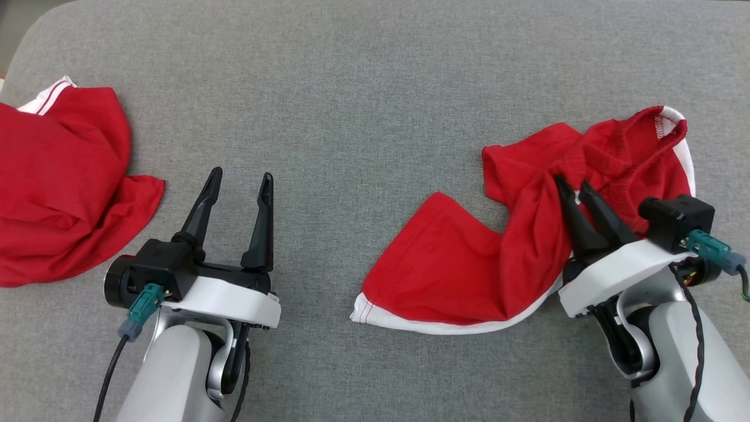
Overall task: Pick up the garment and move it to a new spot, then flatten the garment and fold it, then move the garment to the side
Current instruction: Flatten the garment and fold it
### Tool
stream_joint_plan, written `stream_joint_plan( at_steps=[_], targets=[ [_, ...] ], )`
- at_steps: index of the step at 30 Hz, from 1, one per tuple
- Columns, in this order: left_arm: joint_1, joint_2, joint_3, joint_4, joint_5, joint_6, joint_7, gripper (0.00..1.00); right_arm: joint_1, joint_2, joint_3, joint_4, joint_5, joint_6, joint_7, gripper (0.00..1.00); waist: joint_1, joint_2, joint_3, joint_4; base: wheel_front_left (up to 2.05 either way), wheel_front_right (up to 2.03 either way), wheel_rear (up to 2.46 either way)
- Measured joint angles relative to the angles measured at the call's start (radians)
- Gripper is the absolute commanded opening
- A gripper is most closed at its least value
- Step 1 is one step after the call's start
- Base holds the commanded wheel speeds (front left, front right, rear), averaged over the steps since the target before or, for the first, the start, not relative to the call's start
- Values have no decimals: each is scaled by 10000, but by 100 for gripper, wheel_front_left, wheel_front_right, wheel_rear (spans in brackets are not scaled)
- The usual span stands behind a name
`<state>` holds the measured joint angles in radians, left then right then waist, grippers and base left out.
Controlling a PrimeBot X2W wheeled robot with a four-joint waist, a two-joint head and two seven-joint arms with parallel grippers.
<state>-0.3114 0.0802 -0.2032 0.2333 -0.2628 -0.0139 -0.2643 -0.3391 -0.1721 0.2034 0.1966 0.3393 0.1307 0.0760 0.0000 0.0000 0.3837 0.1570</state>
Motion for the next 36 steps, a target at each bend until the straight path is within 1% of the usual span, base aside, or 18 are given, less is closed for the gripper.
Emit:
stream_joint_plan(
  at_steps=[1,5,8,11,13,17,22,30,36],
  targets=[
    [1,-15,19,12,19,-6,2,100,-90,50,58,100,0,0,-138,100,0,0,-12,-1,0,0,0],
    [5,-29,165,19,102,-31,0,100,-226,19,385,86,-104,0,-796,100,0,0,-87,-98,0,0,0],
    [30,-17,272,23,171,-40,0,100,-242,-176,525,-280,-234,0,-1325,100,0,0,-194,-222,0,0,0],
    [163,-4,370,33,255,-42,0,100,-42,-407,456,-771,-295,0,-1751,100,0,0,-344,-354,0,0,0],
    [251,19,437,50,265,-42,0,100,235,-537,219,-1060,-357,0,-1893,100,0,0,-463,-451,0,0,0],
    [492,54,539,67,339,-40,0,100,957,-711,-523,-1469,-428,0,-1906,100,0,0,-755,-628,0,0,0],
    [1084,167,642,94,399,-25,0,100,2090,-635,-1162,-1712,-493,0,-1687,100,0,0,-1344,-875,0,0,0],
    [1906,311,612,111,412,61,27,100,3200,-393,-1181,-1873,-539,0,-1383,100,0,0,-2177,-1105,0,0,0],
    [2340,355,566,-58,391,150,188,100,3547,-372,-1189,-2050,-579,0,-1246,100,0,0,-2580,-1201,0,0,0]
  ],
)
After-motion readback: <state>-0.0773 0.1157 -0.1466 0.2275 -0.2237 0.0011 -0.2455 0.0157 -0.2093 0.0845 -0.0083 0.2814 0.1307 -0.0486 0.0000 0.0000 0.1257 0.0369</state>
